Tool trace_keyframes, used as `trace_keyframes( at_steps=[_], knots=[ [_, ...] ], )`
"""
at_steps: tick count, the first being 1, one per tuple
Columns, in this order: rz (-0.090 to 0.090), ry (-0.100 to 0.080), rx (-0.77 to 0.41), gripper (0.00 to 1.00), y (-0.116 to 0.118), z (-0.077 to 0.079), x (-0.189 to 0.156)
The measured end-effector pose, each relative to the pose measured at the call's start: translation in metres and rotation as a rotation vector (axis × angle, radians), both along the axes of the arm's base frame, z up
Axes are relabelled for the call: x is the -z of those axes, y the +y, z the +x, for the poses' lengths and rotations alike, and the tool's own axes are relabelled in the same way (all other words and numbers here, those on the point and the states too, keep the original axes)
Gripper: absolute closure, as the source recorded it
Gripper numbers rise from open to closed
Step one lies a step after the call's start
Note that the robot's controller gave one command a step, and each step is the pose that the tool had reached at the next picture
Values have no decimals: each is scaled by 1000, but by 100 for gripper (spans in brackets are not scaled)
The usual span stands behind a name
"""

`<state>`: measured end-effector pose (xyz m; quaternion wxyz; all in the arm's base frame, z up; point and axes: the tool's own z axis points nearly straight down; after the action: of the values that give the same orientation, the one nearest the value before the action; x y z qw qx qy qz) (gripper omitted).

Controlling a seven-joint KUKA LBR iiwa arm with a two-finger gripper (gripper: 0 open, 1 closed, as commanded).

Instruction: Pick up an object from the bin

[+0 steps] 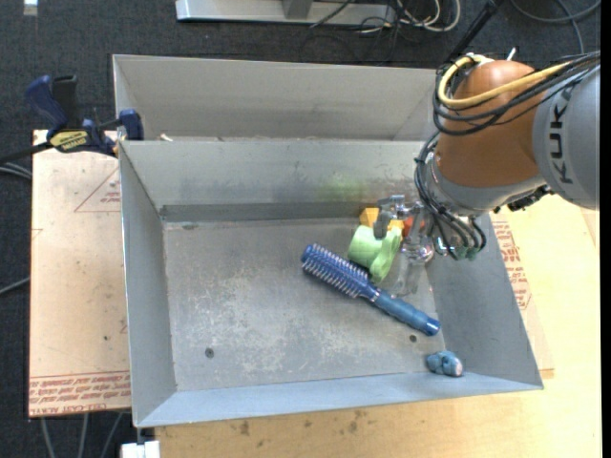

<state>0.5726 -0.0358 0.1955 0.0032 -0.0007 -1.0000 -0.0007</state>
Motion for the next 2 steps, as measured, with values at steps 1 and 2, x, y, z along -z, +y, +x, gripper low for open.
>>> trace_keyframes(
  at_steps=[1, 2],
  knots=[
    [-1, -8, -2, 100, 0, 2, -4],
    [-1, -8, -2, 0, 0, 2, -4]
  ],
)
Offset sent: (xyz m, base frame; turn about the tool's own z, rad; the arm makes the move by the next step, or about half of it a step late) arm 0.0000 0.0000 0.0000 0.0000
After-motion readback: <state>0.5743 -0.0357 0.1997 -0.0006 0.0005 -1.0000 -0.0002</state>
